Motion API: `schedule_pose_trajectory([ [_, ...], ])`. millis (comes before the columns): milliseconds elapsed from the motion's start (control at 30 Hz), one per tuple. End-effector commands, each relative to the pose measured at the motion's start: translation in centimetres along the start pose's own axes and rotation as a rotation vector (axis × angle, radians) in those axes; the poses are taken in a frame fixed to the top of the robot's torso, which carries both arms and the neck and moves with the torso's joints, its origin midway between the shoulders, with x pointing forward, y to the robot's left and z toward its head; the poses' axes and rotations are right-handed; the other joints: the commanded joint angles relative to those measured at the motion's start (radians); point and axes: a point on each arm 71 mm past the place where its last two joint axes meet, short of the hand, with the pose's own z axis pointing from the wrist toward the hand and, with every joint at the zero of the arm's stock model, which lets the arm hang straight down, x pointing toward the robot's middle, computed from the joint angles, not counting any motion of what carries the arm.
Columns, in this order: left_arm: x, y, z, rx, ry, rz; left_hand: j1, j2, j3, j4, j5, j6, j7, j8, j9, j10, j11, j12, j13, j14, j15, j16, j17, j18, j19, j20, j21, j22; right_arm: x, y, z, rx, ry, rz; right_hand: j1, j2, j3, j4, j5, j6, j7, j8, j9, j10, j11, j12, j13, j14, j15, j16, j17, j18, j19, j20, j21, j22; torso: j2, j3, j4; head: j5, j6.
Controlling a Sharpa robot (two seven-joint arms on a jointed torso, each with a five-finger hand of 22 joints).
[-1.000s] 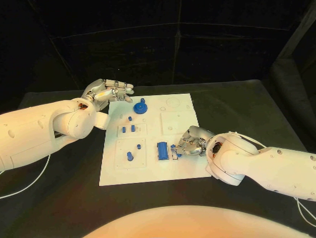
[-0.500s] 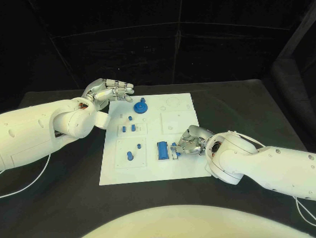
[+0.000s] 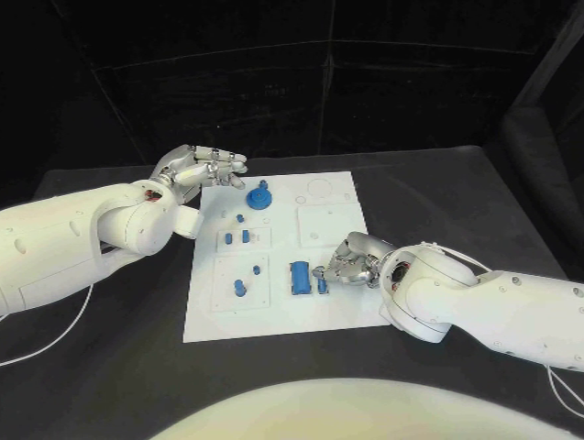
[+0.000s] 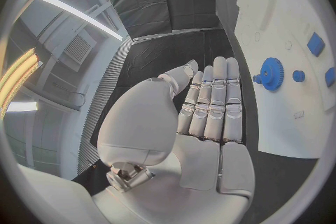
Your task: Assemble the parts on the task board
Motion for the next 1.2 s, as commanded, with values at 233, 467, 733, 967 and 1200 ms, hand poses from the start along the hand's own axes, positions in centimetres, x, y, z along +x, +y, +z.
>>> schedule_pose_trajectory([
  [233,0.1,-0.1,0.0,0.005,0.013,-0.002,-0.009,0.001,-0.008,0.001,-0.002,-0.009,0.001,0.003,-0.001,-0.007,0.001,0.005,-0.001,-0.001,0.006,-0.007,-0.001,0.011,-0.002,0.008,-0.006,-0.001,0.0,0.4,-0.2,-0.032,0.003,-0.019,-0.011,-0.002,-0.008,0.0,-0.007,0.006,0.002,0.005,0.002,0.005,-0.001,0.005,0.002,0.075,-0.008,0.004,0.124,-0.008,0.005,-0.006,0.006,0.002,0.0,-0.0004,-0.0001,-0.001,-0.001],
  [467,0.1,-0.1,0.0,0.004,0.012,-0.002,-0.009,0.001,-0.008,0.001,-0.002,-0.009,0.001,0.003,-0.001,-0.007,0.001,0.005,-0.001,-0.001,0.006,-0.007,-0.001,0.011,-0.002,0.008,-0.006,-0.001,-0.3,0.2,-0.3,-0.041,-0.022,-0.022,-0.01,-0.002,-0.009,-0.001,-0.009,0.005,0.002,0.006,0.003,0.004,-0.001,0.002,-0.001,0.075,-0.008,0.003,0.123,-0.007,0.005,-0.006,0.005,0.001,0.0,-0.0004,0.0007,-0.002,-0.001],
  [733,0.0,-0.1,0.0,0.004,0.011,-0.002,-0.009,0.001,-0.008,0.001,-0.002,-0.009,0.001,0.003,-0.001,-0.007,0.001,0.005,-0.001,-0.001,0.006,-0.007,-0.001,0.011,-0.002,0.008,-0.006,-0.001,-1.6,0.0,-0.6,-0.147,-0.134,-0.01,0.06,-0.016,-0.02,-0.036,-0.008,-0.128,0.048,-0.075,-0.028,-0.028,0.033,-0.058,-0.036,0.071,0.015,-0.008,0.107,-0.006,-0.003,0.008,-0.004,-0.011,0.0,-0.0009,-0.0004,-0.001,0.002],
  [967,0.0,-0.1,0.0,0.005,0.011,-0.002,-0.009,0.001,-0.008,0.001,-0.002,-0.009,0.001,0.003,-0.001,-0.007,0.001,0.005,-0.001,-0.001,0.006,-0.007,-0.001,0.011,-0.002,0.008,-0.006,-0.001,-2.1,0.7,-1.2,-0.305,-0.186,-0.073,0.19,0.011,0.015,-0.102,-0.117,-0.183,0.085,-0.147,-0.077,-0.039,0.064,-0.064,-0.039,0.071,0.043,-0.008,0.107,-0.005,-0.006,0.036,-0.004,-0.011,0.0,-0.0003,-0.0004,-0.002,0.003],
  [1200,0.0,-0.1,0.0,0.006,0.011,-0.002,-0.009,0.001,-0.008,0.001,-0.002,-0.009,0.001,0.003,-0.001,-0.007,0.001,0.005,-0.001,-0.001,0.006,-0.007,-0.001,0.011,-0.002,0.008,-0.006,-0.001,-2.1,1.0,-1.3,-0.386,-0.188,-0.145,0.295,0.028,0.08,-0.164,-0.126,-0.18,0.098,-0.197,-0.128,-0.052,0.072,-0.074,-0.044,0.07,0.051,-0.009,0.106,-0.004,-0.009,0.046,-0.004,-0.011,0.0,-0.0002,0.0003,-0.003,0.002],
])
